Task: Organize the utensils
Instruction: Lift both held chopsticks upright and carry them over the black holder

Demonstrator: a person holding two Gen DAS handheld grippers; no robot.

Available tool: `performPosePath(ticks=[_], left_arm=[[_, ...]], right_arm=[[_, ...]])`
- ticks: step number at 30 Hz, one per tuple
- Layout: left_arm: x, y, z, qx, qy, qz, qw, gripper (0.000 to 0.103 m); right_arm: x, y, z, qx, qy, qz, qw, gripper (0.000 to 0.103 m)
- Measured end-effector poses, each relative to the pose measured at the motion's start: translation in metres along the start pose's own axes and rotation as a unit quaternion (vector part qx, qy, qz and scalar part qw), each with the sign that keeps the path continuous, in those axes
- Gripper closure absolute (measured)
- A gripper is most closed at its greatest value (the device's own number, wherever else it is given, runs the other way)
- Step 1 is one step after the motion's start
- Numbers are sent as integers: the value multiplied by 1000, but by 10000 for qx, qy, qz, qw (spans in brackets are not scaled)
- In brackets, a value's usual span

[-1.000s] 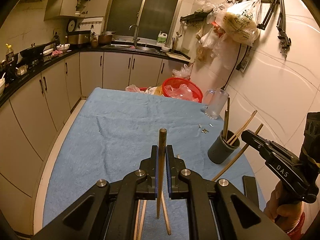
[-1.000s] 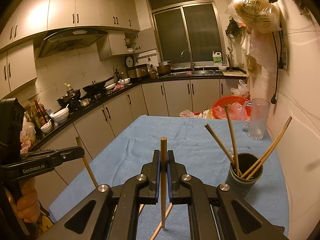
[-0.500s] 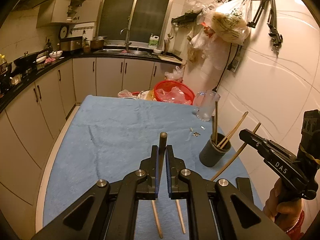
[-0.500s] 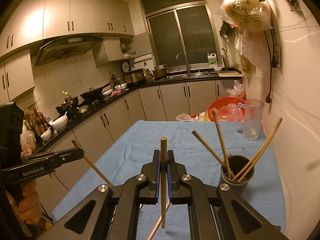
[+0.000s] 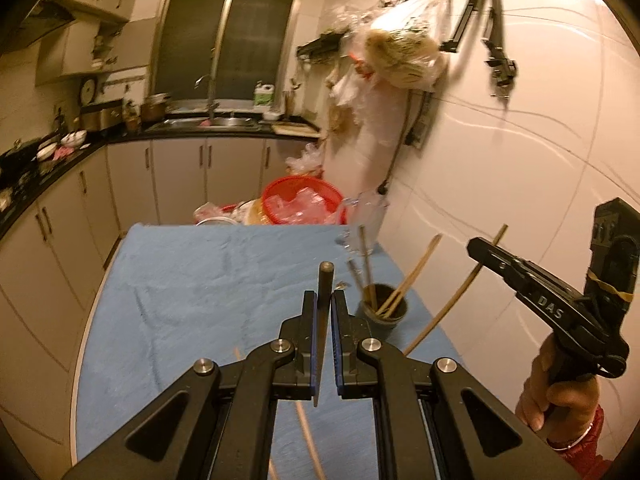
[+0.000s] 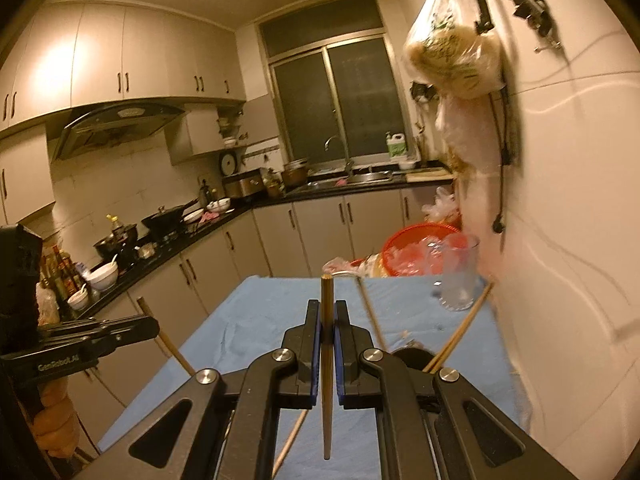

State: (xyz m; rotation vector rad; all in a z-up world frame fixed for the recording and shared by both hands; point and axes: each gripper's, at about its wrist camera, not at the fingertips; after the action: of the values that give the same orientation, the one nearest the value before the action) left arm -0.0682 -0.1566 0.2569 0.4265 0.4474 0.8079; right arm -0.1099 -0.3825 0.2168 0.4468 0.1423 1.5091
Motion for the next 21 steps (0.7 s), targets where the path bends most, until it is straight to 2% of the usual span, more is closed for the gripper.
performPosePath(ticks=[9,21], left_arm=[[-42,-7,32,-121,-305,-401,9987,96],[-75,-42,77,-236,-406,-503,9976,96]], right_arm=[[-34,10,33,-226,-179,-299,9991,97],[-73,-14,67,-291,-450,-436,9976,97]])
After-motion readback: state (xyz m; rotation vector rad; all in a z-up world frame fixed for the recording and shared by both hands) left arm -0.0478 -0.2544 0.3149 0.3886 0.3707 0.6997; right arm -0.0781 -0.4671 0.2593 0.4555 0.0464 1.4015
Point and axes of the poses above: each gripper's, at about its wrist camera, not at the fingertips, and y roughly against the way its jaws point, x to its left, z to its top, and after that the axes turned 3 degrees about -z, right-handed
